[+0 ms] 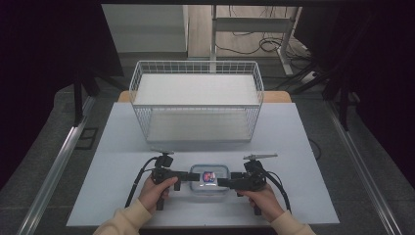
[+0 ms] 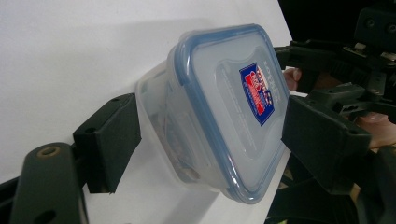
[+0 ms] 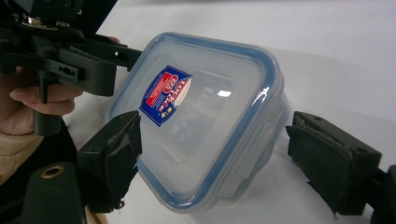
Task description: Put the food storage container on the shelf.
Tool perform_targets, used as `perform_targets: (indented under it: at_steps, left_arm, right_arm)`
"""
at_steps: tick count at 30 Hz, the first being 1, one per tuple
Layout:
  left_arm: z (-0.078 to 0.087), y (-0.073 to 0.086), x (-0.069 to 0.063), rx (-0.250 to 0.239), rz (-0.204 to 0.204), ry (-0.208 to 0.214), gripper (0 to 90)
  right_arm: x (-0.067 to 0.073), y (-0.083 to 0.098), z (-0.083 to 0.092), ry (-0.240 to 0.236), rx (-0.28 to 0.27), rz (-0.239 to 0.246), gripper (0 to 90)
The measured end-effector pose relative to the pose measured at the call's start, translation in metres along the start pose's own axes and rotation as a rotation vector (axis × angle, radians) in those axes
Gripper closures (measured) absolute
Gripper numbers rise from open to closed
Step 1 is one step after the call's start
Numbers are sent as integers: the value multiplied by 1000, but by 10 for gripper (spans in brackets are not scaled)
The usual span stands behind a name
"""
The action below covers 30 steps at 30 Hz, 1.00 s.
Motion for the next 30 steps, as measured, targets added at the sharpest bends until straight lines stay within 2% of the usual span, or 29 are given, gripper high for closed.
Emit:
perform_targets:
  at_steps: [4, 6, 7, 8, 9, 11, 13, 17, 20, 25, 28, 30]
  left_arm:
    - [-4, 2, 0, 6, 15, 13, 190]
    - [-6, 5, 0, 8, 49, 48, 199]
    - [-6, 5, 0, 8, 49, 48, 201]
    - [-6, 8, 2, 19, 73, 53, 202]
    - [-6, 8, 3, 16, 67, 42, 206]
    - [-4, 7, 0, 10, 67, 60, 220]
    - [-4, 7, -2, 5, 65, 57, 226]
    - [-6, 12, -3, 34, 64, 59, 249]
    - [-6, 13, -2, 35, 59, 38, 277]
    - [-4, 13, -1, 33, 73, 28, 331]
    - [-4, 13, -1, 32, 71, 23, 364]
    - [-2, 12, -1, 27, 67, 20, 380]
  right_arm:
    - [0, 0, -1, -1, 3, -3, 178]
    - [0, 1, -1, -2, 8, -3, 178]
    - [0, 1, -1, -2, 8, -3, 178]
    - [-1, 2, -2, 0, 10, -1, 178]
    - [-1, 3, -2, 1, 10, 0, 178]
    - [-1, 3, -2, 1, 11, 0, 179]
    - [-1, 4, -2, 1, 14, 1, 179]
    - [0, 5, -2, 1, 20, -8, 190]
    - [1, 5, -2, -5, 25, -28, 219]
    - [2, 6, -2, -22, 45, -76, 254]
    - [1, 7, -3, -23, 56, -105, 305]
    - [-1, 7, -3, -14, 59, -107, 353]
Point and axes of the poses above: each handheld gripper's, and its own axes: z roughly backward along the jaws, y roughly out of its underside, x roughly to its left, the point moved 10 cm from there along -z, roughly forward along the jaws, and after that the axes turned 13 degrees about y, right-handed, at the moved point
